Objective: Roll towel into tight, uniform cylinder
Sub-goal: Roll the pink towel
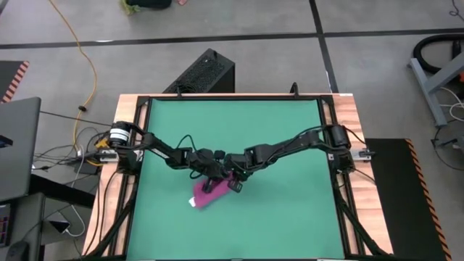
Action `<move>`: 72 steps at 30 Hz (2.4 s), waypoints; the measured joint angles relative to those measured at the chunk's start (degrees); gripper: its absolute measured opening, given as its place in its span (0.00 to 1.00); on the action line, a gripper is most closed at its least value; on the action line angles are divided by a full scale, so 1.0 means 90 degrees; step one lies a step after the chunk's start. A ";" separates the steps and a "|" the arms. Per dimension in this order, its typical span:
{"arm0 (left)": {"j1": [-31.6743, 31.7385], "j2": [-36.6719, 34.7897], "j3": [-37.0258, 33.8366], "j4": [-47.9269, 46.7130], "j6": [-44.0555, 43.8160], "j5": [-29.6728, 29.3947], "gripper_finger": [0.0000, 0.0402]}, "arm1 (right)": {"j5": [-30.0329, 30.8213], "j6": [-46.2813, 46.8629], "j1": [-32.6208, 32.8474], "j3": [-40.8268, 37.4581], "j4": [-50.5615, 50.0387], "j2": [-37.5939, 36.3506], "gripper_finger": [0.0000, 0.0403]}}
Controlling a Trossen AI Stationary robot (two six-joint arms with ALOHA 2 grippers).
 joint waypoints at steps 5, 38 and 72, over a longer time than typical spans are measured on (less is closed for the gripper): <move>-0.0070 -0.0010 -0.0004 -0.0120 -0.0284 0.0006 0.00 | 0.0125 0.0012 -0.0105 -0.0005 -0.0015 0.0023 0.03; -0.3239 -0.2934 -0.0558 -0.1926 -0.1204 -0.3193 0.00 | 0.0279 0.0147 -0.0008 -0.0213 0.0166 0.0034 0.03; -0.3552 -0.2070 -0.0689 -0.2257 -0.2807 -0.4006 0.00 | 0.0836 0.0031 0.0213 -0.0230 -0.0067 -0.0318 0.27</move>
